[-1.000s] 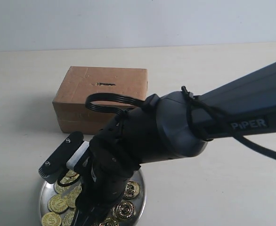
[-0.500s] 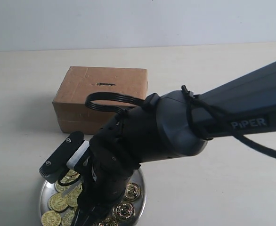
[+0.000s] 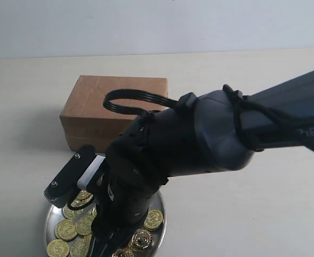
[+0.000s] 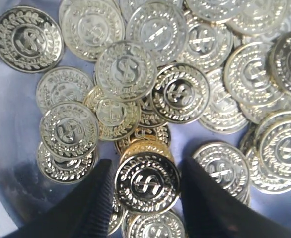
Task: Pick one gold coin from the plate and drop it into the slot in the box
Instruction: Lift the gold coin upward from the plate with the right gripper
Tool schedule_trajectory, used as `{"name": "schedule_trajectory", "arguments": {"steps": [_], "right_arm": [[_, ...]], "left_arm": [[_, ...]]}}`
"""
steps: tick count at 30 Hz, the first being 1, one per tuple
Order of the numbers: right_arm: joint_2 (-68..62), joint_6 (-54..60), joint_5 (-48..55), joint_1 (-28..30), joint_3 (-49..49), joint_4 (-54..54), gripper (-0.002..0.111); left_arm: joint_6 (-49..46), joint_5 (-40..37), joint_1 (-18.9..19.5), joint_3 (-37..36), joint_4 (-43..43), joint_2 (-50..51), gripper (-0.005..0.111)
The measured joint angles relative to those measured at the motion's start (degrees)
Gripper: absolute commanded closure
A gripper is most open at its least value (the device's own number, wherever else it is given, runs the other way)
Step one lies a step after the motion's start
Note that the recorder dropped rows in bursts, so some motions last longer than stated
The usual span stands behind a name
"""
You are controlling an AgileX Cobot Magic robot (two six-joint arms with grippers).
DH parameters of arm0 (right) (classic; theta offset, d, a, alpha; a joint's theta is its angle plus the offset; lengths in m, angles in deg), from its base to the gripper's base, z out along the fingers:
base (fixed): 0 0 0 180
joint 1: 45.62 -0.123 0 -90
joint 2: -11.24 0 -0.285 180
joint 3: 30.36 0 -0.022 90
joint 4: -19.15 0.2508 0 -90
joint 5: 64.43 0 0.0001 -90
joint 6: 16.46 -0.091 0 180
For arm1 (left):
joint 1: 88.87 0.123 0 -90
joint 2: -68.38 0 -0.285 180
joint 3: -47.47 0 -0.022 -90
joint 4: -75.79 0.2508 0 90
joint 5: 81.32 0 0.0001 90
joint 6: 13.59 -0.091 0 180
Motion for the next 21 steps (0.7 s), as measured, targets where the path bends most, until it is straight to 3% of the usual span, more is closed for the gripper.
{"name": "schedule_trajectory", "arguments": {"steps": [11, 21], "right_arm": [[3.51, 22.38, 4.48, -0.11, 0.0, 1.61, 0.09], [7.2, 26.09, 6.67, -0.11, 0.0, 2.75, 0.09]], "left_arm": [[0.0, 0.0, 0.0, 0.0, 0.0, 0.0, 0.107], [0.0, 0.0, -1.78, 0.0, 0.0, 0.0, 0.107]]}}
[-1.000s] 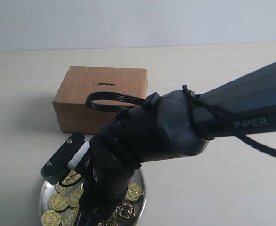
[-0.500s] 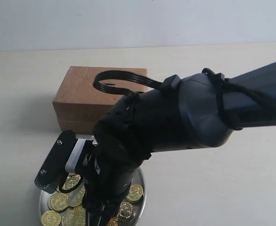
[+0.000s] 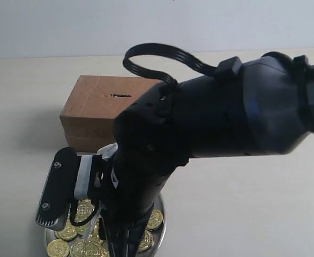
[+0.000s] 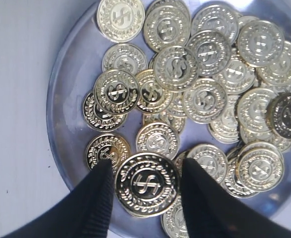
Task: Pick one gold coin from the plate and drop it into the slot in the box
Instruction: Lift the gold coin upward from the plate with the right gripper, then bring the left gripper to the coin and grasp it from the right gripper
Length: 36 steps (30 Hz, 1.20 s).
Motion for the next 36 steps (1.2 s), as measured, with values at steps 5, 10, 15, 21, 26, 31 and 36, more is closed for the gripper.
{"name": "schedule_trajectory", "arguments": {"steps": [5, 10, 15, 21, 26, 31, 36], "right_arm": [[1.31, 0.12, 0.0, 0.0, 0.0, 0.1, 0.09], [1.67, 0.22, 0.0, 0.0, 0.0, 0.73, 0.09], [1.77, 0.22, 0.0, 0.0, 0.0, 2.64, 0.09], [1.77, 0.22, 0.0, 0.0, 0.0, 4.46, 0.09], [2.91, 0.22, 0.09, 0.0, 0.0, 5.61, 0.09], [9.88, 0.22, 0.13, 0.0, 0.0, 6.66, 0.09], [15.6, 0.22, 0.22, 0.0, 0.0, 6.66, 0.09]], "left_arm": [[0.0, 0.0, 0.0, 0.0, 0.0, 0.0, 0.107], [0.0, 0.0, 0.0, 0.0, 0.0, 0.0, 0.107], [-0.41, 0.0, 0.0, 0.0, 0.13, 0.0, 0.107], [11.04, 11.16, 0.0, 0.0, -7.04, 0.0, 0.107], [21.62, 25.51, 0.0, 0.0, -15.34, 0.0, 0.107], [34.83, 22.13, -0.03, 0.0, -16.13, 0.0, 0.107], [34.35, 12.72, -2.88, 2.22, -18.03, 0.0, 0.107]]}}
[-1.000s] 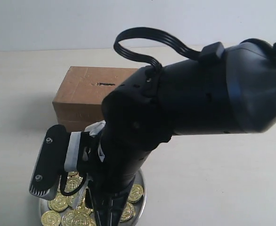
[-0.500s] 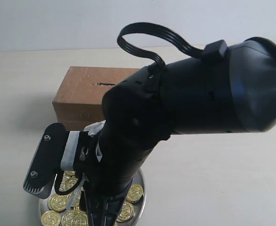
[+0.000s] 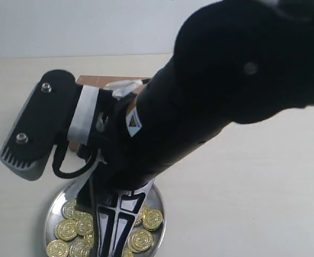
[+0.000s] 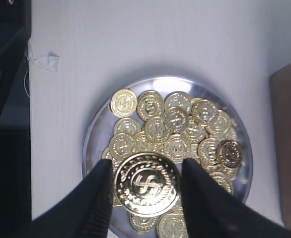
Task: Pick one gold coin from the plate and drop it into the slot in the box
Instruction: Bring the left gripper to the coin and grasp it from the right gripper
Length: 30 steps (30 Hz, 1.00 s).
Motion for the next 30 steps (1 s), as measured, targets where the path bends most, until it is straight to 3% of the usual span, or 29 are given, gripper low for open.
{"name": "schedule_trajectory", "arguments": {"steps": [6, 14, 20, 30], "right_arm": [[4.58, 0.0, 0.04, 0.0, 0.0, -0.37, 0.09], [5.56, 0.0, 0.97, 0.0, 0.0, -0.37, 0.09], [5.56, 0.0, 1.05, 0.0, 0.0, -0.37, 0.09], [5.56, -2.01, 3.94, 0.0, 0.0, -6.77, 0.09]], "left_arm": [[-12.18, -5.29, -7.06, 4.55, -11.7, 2.63, 0.107], [-32.56, -13.13, -15.03, 11.4, -30.88, 17.72, 0.107], [-50.53, -23.64, -16.31, 18.19, -44.01, 31.02, 0.107], [-54.91, -39.72, -16.31, 24.71, -47.19, 46.42, 0.107]]}}
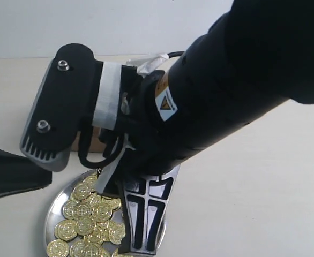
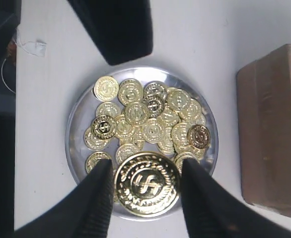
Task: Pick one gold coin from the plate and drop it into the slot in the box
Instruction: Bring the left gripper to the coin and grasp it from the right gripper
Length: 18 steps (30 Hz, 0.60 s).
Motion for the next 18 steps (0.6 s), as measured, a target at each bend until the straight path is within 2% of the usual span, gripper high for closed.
{"name": "schedule_trajectory", "arguments": {"steps": [4, 11, 14, 15, 16, 18], "right_arm": [[0.0, -0.62, 0.57, 0.0, 0.0, -1.52, 0.09], [0.0, -0.95, 0.68, 0.0, 0.0, -1.89, 0.09], [0.0, -0.95, 0.68, 0.0, 0.0, -2.0, 0.09], [0.0, -0.95, 0.68, 0.0, 0.0, -2.0, 0.09], [0.0, -0.95, 0.68, 0.0, 0.0, -2.0, 0.09], [0.0, -0.95, 0.68, 0.0, 0.0, -2.0, 0.09]], "left_arm": [[-3.12, -2.74, 0.0, 0.0, -3.8, 5.55, 0.107], [-14.16, -5.78, 0.0, 0.0, -16.43, 13.55, 0.107], [-15.94, -7.16, 0.29, 0.0, -18.05, 15.6, 0.105], [-16.23, -7.83, 0.38, 0.0, -18.48, 16.1, 0.102], [-16.67, -8.6, 0.5, 0.0, -18.76, 16.72, 0.091], [-18.5, -10.08, 0.5, 0.0, -20.32, 17.81, 0.076]]}}
